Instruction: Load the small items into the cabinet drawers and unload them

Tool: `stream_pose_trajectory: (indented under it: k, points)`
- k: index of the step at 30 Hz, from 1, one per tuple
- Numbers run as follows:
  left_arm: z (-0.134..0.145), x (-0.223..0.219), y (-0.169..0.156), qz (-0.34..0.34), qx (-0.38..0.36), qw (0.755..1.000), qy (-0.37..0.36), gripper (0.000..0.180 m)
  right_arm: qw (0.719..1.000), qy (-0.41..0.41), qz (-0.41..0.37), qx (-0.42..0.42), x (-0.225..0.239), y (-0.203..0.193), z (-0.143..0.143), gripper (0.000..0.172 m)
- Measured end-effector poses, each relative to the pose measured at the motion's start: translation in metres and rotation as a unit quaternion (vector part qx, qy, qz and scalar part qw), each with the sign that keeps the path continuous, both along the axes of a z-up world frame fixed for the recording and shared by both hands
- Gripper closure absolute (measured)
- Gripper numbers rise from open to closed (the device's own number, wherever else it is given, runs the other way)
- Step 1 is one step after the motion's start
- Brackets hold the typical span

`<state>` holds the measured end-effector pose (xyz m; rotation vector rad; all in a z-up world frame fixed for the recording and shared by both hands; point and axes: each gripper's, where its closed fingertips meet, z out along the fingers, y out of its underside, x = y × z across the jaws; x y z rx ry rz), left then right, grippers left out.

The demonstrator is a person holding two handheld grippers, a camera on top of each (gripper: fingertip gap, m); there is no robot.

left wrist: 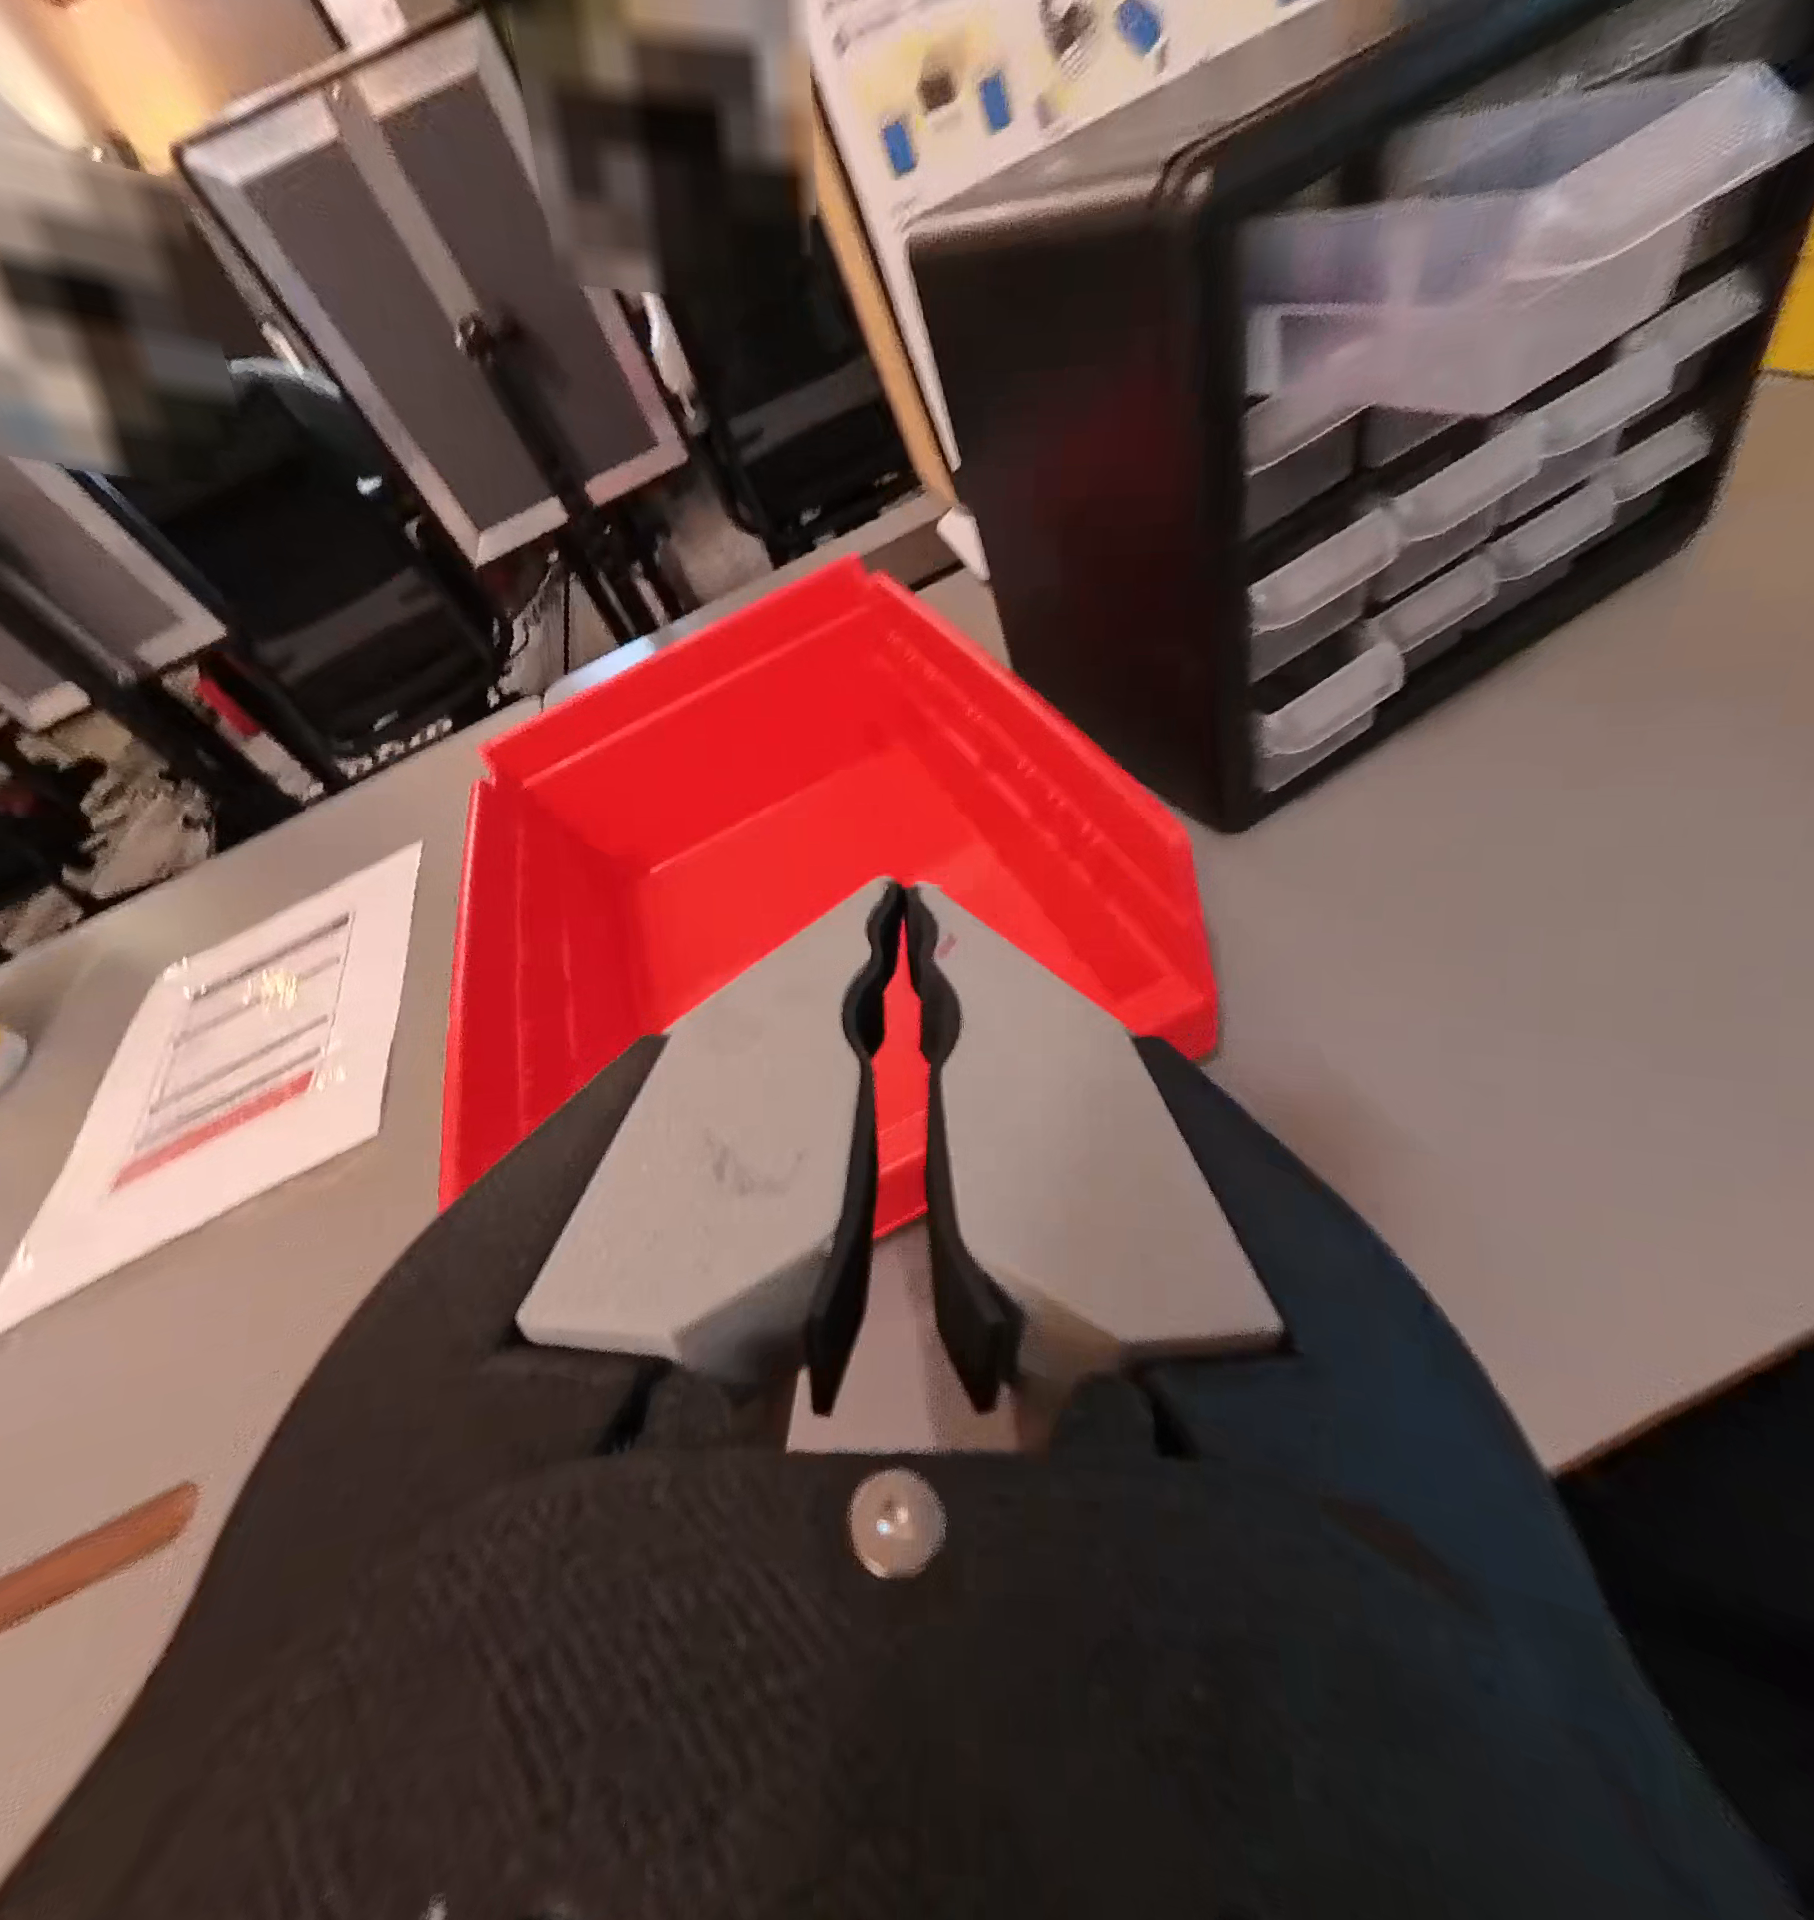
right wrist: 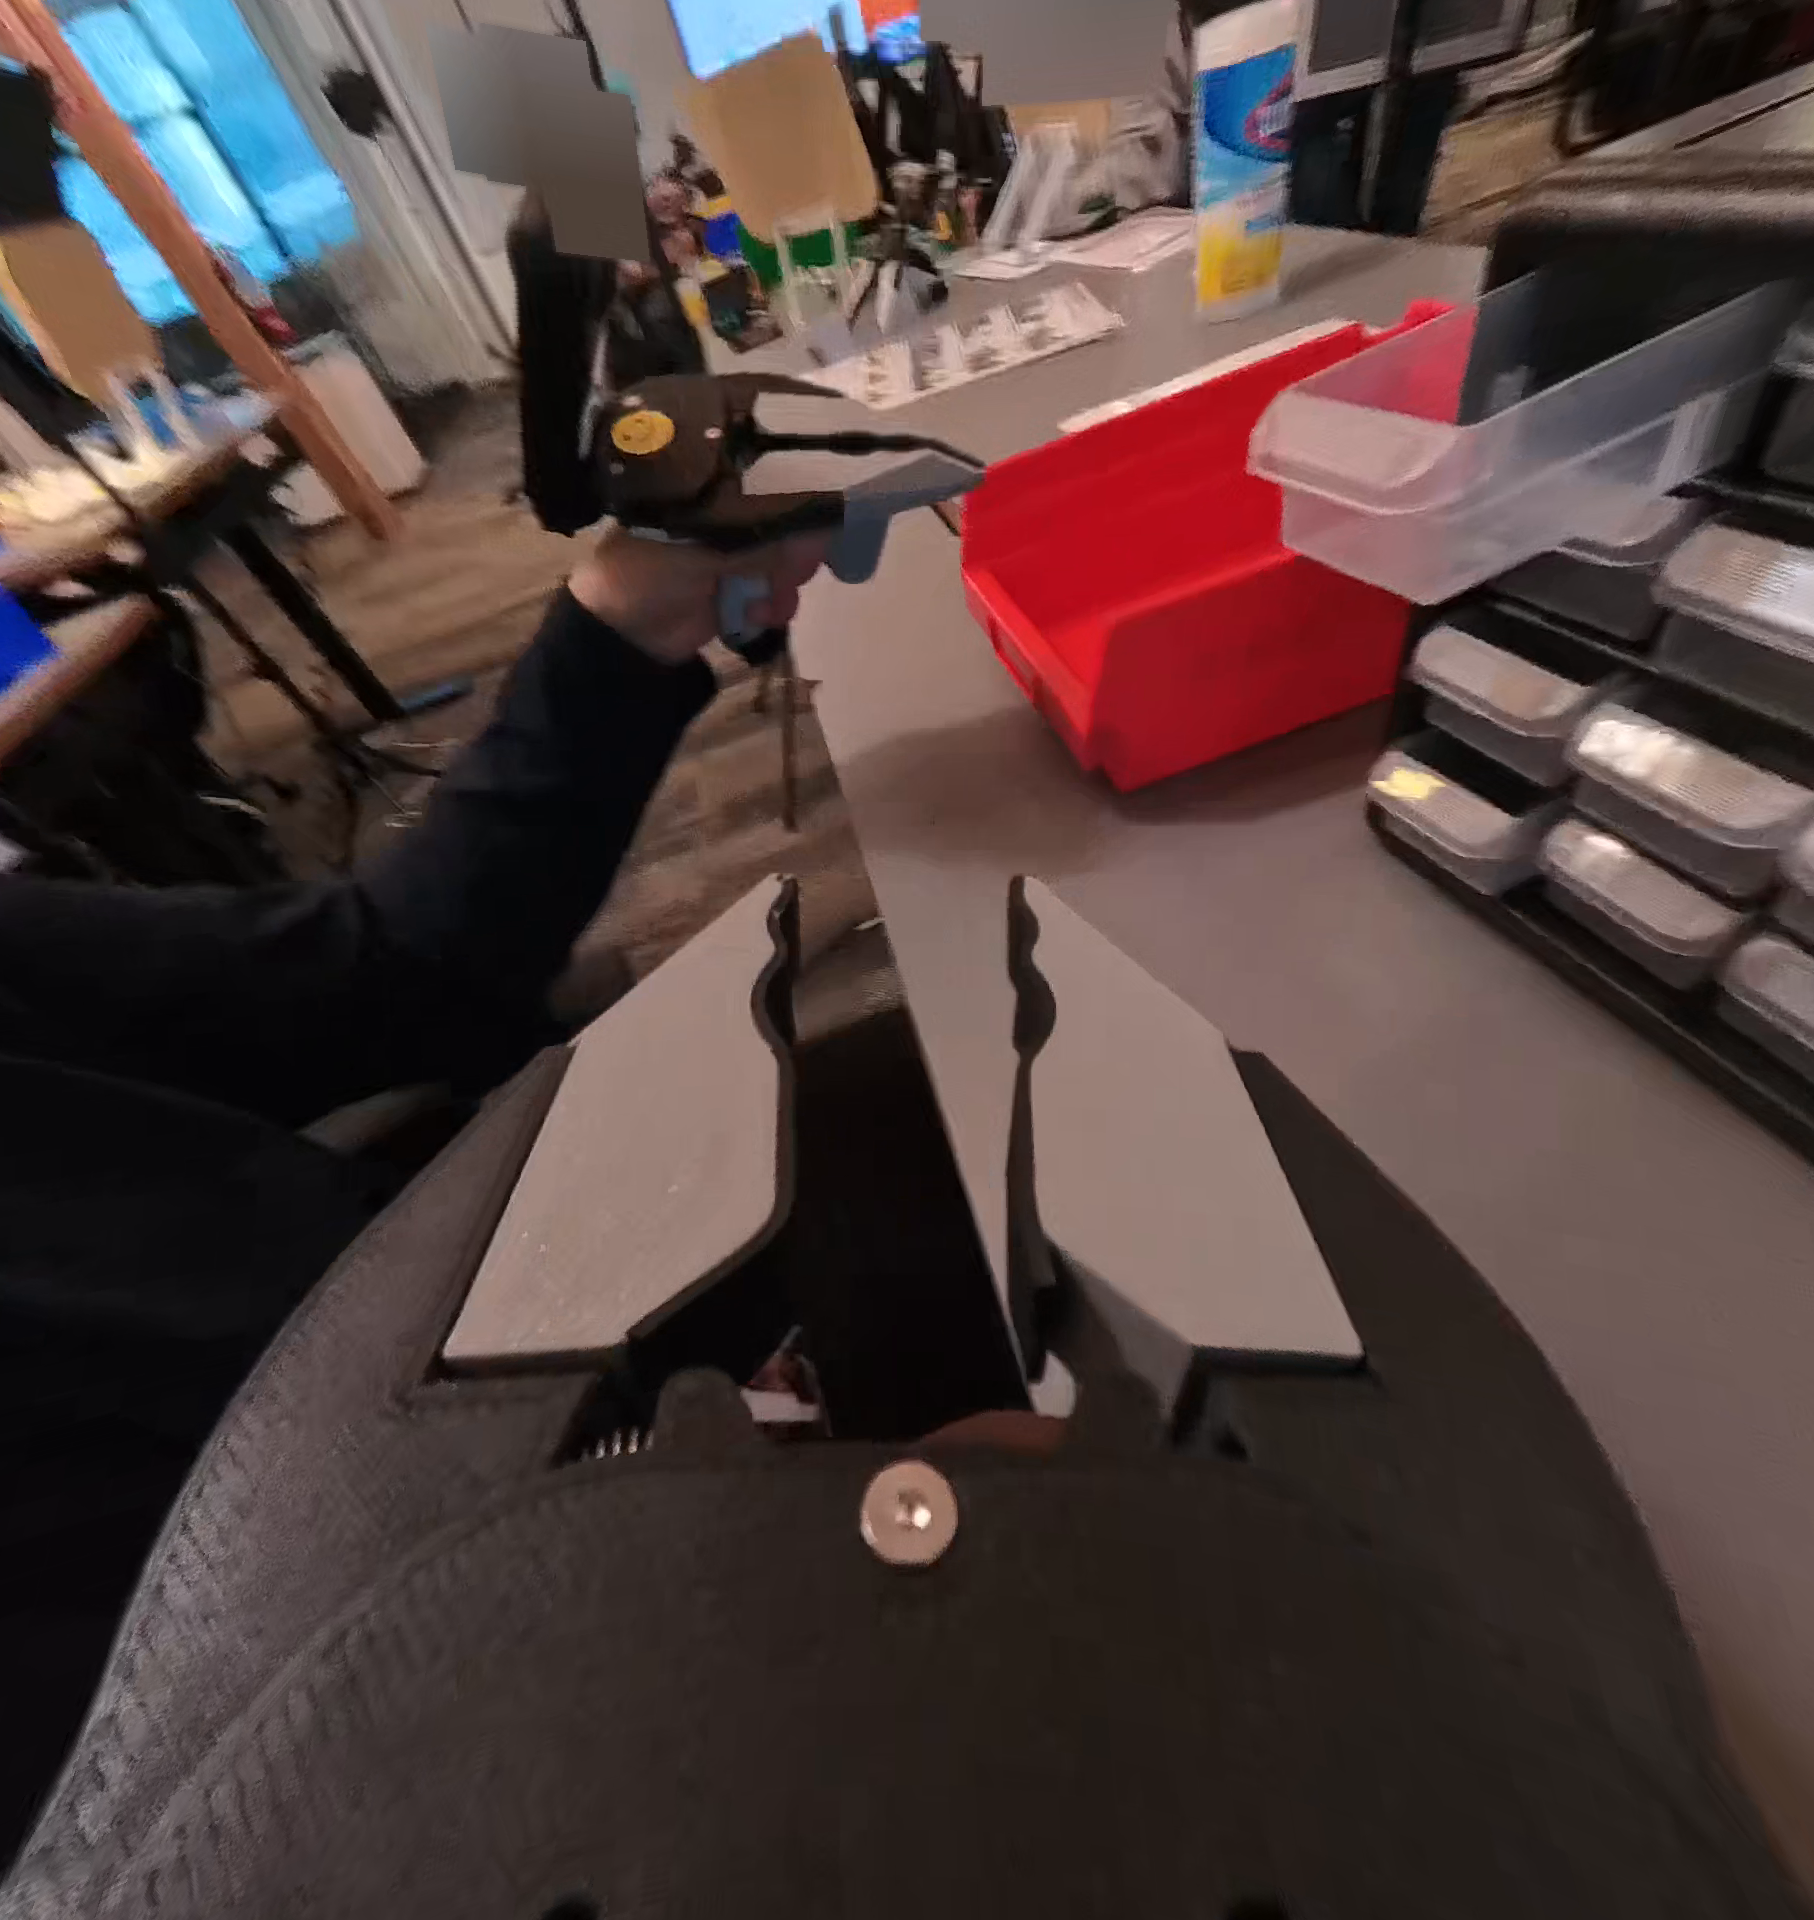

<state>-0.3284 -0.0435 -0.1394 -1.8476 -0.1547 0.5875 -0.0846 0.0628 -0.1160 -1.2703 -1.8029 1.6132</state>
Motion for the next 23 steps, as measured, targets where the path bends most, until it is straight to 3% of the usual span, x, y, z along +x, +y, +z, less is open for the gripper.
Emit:
stream_pose_trajectory:
  k: [3,6,11,17,23]
  points:
    - [-0.019,-0.013,0.004,0.024,-0.020,0.999,-0.024,0.180,0.998,0.038,-0.046,0.015,0.005,0.021,0.013,0.127]
    - [-0.037,-0.025,0.017,0.026,-0.059,0.997,-0.037,0.180,0.999,0.042,-0.024,-0.011,0.015,0.021,0.021,0.124]
    - [-0.043,-0.067,0.049,0.023,-0.111,0.989,-0.090,0.174,0.997,0.056,-0.046,-0.016,0.013,0.034,0.027,0.125]
    - [-0.082,-0.123,0.077,0.053,-0.238,0.960,-0.138,0.166,0.998,0.049,-0.051,-0.001,0.011,0.032,0.022,0.127]
    - [-0.126,-0.140,0.080,0.056,-0.342,0.916,-0.201,0.163,0.997,0.051,-0.054,0.006,0.012,0.032,0.021,0.127]
